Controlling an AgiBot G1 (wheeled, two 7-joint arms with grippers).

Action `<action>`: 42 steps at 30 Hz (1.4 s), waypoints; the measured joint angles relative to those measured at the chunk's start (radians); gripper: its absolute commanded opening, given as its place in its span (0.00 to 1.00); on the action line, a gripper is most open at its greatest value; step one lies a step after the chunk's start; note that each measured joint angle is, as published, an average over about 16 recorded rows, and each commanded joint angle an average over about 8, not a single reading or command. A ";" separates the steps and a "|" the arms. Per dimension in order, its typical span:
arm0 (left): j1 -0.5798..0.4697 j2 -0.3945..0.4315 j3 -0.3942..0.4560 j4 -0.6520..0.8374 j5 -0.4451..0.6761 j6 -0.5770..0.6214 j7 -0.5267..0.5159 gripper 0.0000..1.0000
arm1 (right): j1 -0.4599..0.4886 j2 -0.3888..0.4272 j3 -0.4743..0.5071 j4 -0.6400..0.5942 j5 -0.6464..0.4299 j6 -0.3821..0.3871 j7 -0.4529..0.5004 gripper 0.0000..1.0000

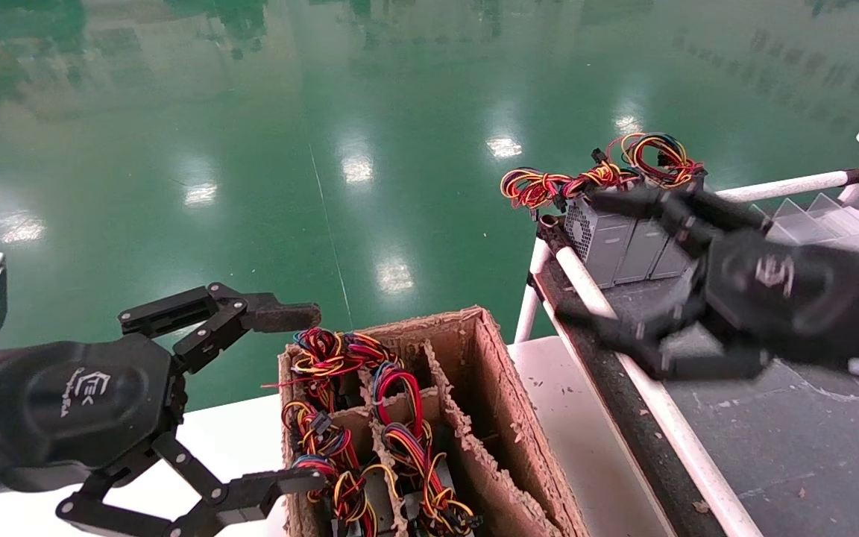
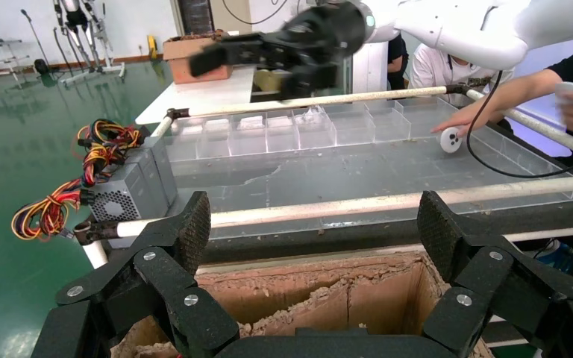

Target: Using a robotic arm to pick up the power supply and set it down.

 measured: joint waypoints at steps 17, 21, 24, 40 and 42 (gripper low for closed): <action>0.000 0.000 0.000 0.000 0.000 -0.001 0.000 1.00 | -0.126 0.054 0.022 0.234 0.039 -0.076 0.107 1.00; 0.000 0.000 0.001 0.000 0.000 -0.001 0.000 1.00 | -0.126 0.054 0.022 0.234 0.040 -0.076 0.107 1.00; 0.000 0.000 0.001 0.000 -0.001 -0.001 0.000 1.00 | -0.123 0.053 0.022 0.227 0.039 -0.074 0.105 1.00; 0.000 0.000 0.000 0.000 -0.001 -0.001 0.000 1.00 | -0.113 0.048 0.019 0.207 0.035 -0.068 0.099 1.00; 0.000 0.000 0.000 0.000 -0.001 -0.001 0.000 1.00 | -0.112 0.048 0.019 0.206 0.034 -0.068 0.099 1.00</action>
